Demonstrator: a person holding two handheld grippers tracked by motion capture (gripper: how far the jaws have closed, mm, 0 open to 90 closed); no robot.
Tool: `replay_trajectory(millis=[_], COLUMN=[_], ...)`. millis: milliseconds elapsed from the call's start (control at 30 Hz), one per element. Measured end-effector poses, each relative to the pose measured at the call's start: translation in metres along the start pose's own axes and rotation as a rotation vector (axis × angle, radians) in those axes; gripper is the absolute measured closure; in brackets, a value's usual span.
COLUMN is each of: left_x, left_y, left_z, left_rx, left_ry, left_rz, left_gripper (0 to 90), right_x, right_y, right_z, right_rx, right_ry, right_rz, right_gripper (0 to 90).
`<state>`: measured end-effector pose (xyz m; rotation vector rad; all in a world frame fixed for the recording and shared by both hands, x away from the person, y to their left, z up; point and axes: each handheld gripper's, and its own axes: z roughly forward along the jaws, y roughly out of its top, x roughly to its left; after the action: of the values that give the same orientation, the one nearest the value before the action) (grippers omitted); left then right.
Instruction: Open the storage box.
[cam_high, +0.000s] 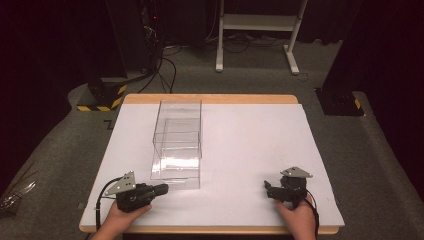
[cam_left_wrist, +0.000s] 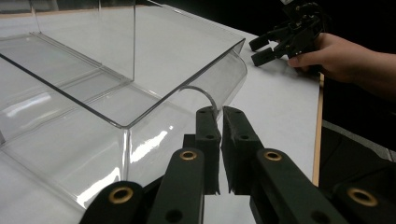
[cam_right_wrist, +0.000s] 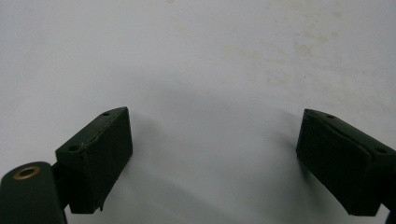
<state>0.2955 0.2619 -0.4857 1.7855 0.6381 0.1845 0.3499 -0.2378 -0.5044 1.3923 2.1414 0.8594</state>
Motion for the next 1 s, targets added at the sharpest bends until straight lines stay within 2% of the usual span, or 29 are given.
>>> replay_trajectory(millis=[400, 567, 733, 833, 867, 900, 1000], left_x=[-0.002, -0.003, -0.003, -0.004, -0.004, -0.004, -0.002], left_y=[-0.006, -0.006, -0.004, -0.002, 0.000, 0.000, 0.004], left_z=[-0.009, -0.011, -0.020, -0.027, -0.031, -0.031, -0.040], left_rx=[-0.012, -0.014, -0.060, -0.087, -0.110, -0.110, -0.153], left_ry=[-0.018, -0.011, -0.005, 0.000, 0.006, 0.006, 0.042], left_rz=[-0.008, -0.005, -0.034, -0.029, -0.030, -0.030, -0.034], left_gripper=[85.1, 84.3, 73.4, 72.2, 71.3, 71.0, 68.5], right_x=[0.000, 0.000, 0.000, 0.000, 0.000, 0.000, 0.000], right_y=[0.000, 0.000, 0.000, 0.000, 0.000, 0.000, 0.000], right_z=[0.000, 0.000, 0.000, 0.000, 0.000, 0.000, 0.000], right_rx=[0.000, 0.000, -0.001, -0.001, -0.001, -0.001, -0.001], right_ry=[0.000, 0.000, 0.000, 0.001, 0.001, 0.001, 0.001], right_rz=[0.000, 0.000, -0.001, -0.002, -0.002, -0.002, -0.002], right_gripper=[10.6, 10.7, 10.8, 11.0, 11.0, 11.0, 11.0])
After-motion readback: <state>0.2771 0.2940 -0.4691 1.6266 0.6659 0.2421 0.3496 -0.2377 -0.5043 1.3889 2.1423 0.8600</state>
